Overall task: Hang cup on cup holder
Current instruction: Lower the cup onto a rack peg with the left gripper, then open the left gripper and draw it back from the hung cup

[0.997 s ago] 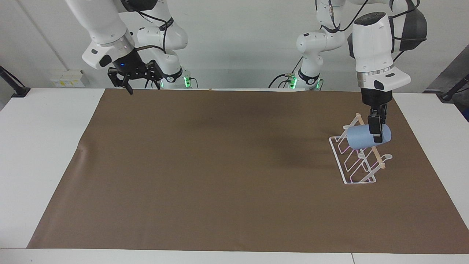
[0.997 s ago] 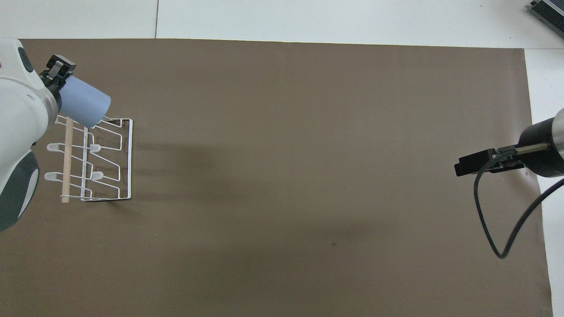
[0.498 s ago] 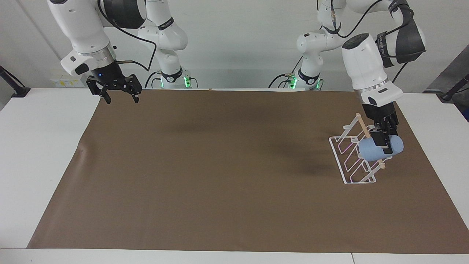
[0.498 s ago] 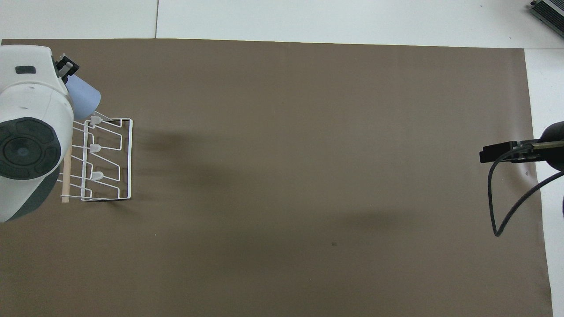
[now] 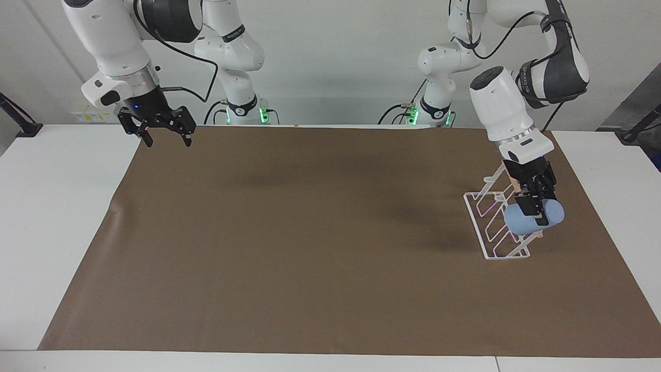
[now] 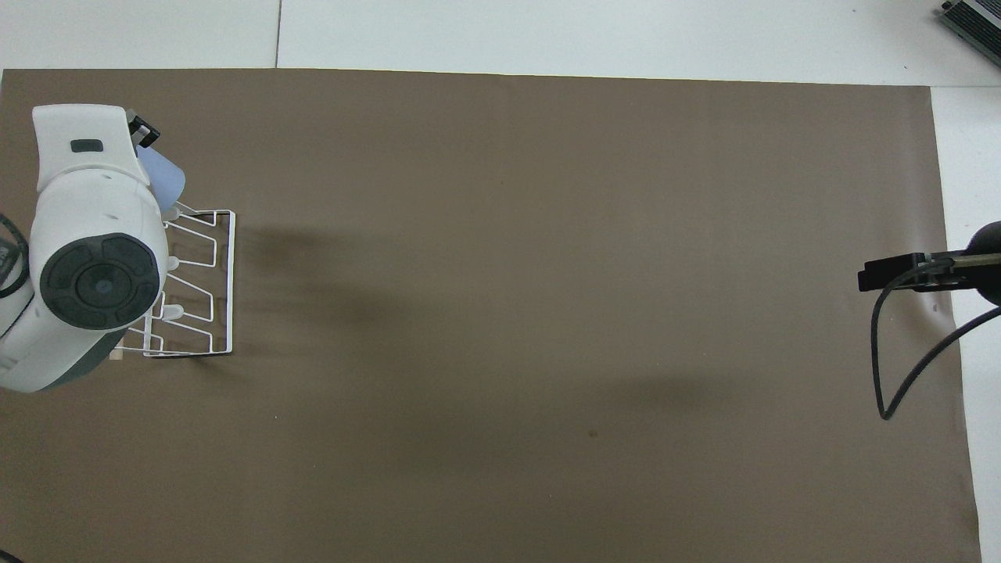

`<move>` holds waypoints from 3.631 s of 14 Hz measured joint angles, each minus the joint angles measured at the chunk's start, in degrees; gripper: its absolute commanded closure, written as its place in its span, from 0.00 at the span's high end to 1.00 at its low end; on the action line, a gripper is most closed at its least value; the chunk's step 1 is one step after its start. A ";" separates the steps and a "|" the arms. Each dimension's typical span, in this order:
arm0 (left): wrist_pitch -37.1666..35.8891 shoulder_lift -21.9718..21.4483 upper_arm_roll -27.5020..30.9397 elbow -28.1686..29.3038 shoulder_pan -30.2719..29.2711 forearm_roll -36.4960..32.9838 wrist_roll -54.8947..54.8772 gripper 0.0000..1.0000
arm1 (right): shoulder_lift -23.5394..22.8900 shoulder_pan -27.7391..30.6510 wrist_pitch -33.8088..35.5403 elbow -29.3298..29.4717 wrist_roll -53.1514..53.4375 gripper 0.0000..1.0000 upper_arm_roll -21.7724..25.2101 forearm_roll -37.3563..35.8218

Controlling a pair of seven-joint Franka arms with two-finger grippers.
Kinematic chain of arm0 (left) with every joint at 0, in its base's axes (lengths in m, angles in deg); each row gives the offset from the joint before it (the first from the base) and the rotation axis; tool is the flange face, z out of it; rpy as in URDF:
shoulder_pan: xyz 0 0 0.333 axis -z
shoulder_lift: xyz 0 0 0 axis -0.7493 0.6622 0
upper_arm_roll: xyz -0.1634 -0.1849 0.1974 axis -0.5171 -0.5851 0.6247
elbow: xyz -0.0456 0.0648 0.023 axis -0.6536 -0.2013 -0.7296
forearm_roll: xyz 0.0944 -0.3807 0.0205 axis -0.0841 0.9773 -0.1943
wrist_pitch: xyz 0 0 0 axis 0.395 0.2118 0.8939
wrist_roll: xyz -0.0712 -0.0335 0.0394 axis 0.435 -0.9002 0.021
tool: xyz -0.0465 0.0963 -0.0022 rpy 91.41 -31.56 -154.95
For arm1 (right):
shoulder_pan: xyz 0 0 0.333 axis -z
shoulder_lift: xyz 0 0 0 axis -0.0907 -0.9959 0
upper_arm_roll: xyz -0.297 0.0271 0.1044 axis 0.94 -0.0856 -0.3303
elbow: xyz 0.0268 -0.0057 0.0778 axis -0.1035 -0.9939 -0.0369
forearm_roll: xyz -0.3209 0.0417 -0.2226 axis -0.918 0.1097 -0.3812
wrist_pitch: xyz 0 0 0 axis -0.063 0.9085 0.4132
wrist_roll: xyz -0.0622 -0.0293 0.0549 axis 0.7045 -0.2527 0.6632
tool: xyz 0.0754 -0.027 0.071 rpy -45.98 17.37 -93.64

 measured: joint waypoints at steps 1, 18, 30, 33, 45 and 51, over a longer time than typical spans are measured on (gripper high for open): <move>0.15 0.01 -0.01 0.57 0.00 -0.72 0.79 0.00 | 0.02 0.24 0.00 0.00 0.00 1.00 0.00 0.00; 1.61 0.17 -0.09 5.31 0.00 -3.63 3.98 0.44 | 0.30 0.34 0.20 -0.01 0.00 1.00 -0.20 0.00; 4.65 0.19 -0.30 5.22 0.00 -3.18 2.52 1.00 | 0.34 0.34 0.20 -0.01 0.00 1.00 -0.22 0.00; 4.87 0.50 -0.58 3.87 0.12 4.57 -2.85 1.00 | 0.34 0.34 0.20 -0.01 0.00 1.00 -0.22 0.00; -14.97 1.06 -1.02 -11.39 0.23 42.32 -36.44 1.00 | 0.34 0.34 0.20 -0.01 0.00 1.00 -0.22 0.00; -27.87 0.13 -0.32 -14.59 -0.02 48.70 -56.82 1.00 | 0.34 0.34 0.20 -0.01 0.00 1.00 -0.22 0.00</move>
